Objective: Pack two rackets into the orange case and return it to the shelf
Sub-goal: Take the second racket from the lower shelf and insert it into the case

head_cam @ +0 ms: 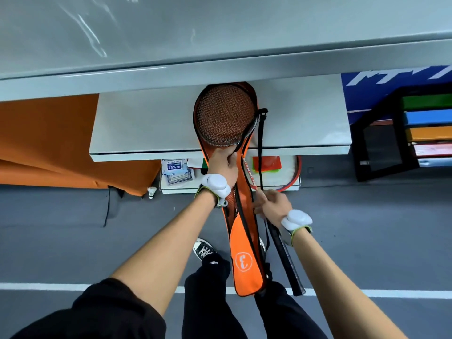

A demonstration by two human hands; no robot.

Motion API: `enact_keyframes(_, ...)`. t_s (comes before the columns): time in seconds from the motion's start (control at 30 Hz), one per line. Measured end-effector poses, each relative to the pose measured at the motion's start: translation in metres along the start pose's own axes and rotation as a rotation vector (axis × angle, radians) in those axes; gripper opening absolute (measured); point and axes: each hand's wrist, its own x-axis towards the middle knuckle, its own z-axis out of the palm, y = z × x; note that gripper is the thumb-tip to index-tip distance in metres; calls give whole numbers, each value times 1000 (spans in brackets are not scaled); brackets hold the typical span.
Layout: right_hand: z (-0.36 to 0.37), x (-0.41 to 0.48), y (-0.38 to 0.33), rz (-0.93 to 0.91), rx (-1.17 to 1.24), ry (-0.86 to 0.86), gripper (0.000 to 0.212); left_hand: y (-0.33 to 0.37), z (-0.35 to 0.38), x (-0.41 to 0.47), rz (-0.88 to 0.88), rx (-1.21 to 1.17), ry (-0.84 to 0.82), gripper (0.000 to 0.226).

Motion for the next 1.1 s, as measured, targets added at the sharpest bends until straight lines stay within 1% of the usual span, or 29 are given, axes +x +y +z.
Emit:
enact_keyframes(0.07, -1, -15, 14, 3, 100, -11, 29, -1, 1, 4, -33, 8, -14, 34)
enact_keyframes(0.13, 0, -25, 20, -29, 146, 5, 20, 0, 3, 5, -50, 5, -18, 35)
enact_keyframes(0.27, 6, -24, 6, -49, 121, 65, 17, 2, 12, -4, -63, -18, -23, 35)
enact_keyframes(0.4, 6, -15, -10, -104, 9, 78, 17, 0, 9, 0, -99, -50, 49, 34)
enact_keyframes(0.5, 4, -12, -13, -119, -100, 33, 24, -4, 2, 7, -94, -63, 71, 34)
enact_keyframes(0.67, -5, -17, 3, -37, -102, 70, 32, -7, 1, 16, -73, -105, 112, 33)
enact_keyframes(0.7, -9, -22, 10, -13, -94, 95, 37, -7, 1, 18, -58, -111, 124, 31)
enact_keyframes(0.77, -16, -31, 25, 31, -84, 110, 57, -10, 0, 19, -51, -101, 136, 30)
enact_keyframes(0.8, -18, -35, 34, 62, -72, 84, 64, -12, 0, 20, -55, -99, 139, 30)
enact_keyframes(0.83, -19, -38, 42, 98, -44, 37, 67, -13, -1, 22, -51, -102, 141, 29)
enact_keyframes(0.9, -20, -44, 54, 180, 27, -98, 60, -13, -3, 24, -33, -114, 149, 27)
enact_keyframes(0.97, -19, -45, 59, 196, 41, -185, 53, -12, -3, 25, -40, -117, 144, 29)
enact_keyframes(1.0, -17, -44, 60, 190, 33, -192, 51, -12, -3, 26, -63, -118, 134, 31)
enact_keyframes(1.1, -14, -45, 51, 184, 3, -173, 56, -12, 3, 22, -178, -74, 83, 41)
